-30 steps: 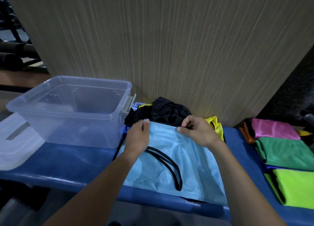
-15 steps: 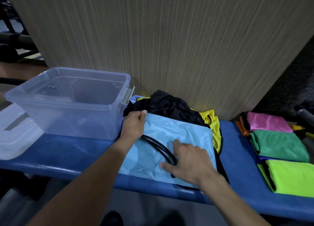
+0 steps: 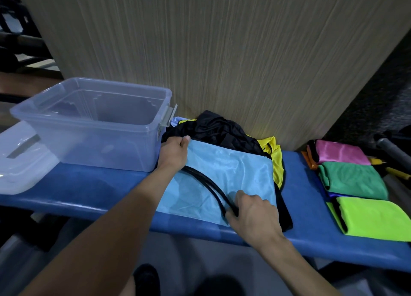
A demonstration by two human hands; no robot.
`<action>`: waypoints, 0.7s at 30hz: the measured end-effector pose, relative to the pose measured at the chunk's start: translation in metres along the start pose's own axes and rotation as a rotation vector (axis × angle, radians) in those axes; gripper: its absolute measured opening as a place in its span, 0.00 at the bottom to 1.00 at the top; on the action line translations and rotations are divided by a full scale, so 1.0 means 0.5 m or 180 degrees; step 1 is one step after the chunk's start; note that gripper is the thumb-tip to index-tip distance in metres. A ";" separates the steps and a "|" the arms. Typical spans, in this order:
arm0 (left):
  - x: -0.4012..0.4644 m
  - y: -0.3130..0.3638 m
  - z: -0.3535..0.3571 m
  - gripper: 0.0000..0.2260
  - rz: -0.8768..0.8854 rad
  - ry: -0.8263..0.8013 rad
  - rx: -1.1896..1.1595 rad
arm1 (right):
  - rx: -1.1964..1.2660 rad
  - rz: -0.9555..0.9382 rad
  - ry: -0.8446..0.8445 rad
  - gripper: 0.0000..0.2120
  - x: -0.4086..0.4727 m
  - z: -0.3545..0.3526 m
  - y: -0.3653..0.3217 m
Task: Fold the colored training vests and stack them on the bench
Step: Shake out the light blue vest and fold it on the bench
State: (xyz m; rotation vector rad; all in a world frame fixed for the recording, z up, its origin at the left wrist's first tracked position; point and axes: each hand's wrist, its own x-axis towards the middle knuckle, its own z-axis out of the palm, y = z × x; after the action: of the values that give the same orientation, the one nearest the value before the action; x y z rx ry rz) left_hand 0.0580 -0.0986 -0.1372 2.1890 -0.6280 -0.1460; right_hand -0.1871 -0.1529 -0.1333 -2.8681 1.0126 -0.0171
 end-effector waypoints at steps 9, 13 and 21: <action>0.002 0.006 0.003 0.24 -0.0041 0.0007 -0.0115 | 0.1236 0.0566 0.0234 0.17 0.021 -0.018 0.048; 0.004 0.006 0.006 0.25 -0.0051 -0.0007 -0.0166 | 0.1268 0.0518 0.0178 0.15 0.020 -0.022 0.049; 0.012 0.005 -0.002 0.24 0.0059 0.0036 -0.0018 | 0.0251 -0.0331 0.0232 0.07 -0.032 -0.032 -0.007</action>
State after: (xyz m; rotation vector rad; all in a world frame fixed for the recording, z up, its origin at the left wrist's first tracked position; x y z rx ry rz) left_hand 0.0626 -0.1020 -0.1340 2.1766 -0.6404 -0.1254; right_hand -0.1979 -0.1415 -0.1165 -2.8636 0.8530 -0.1669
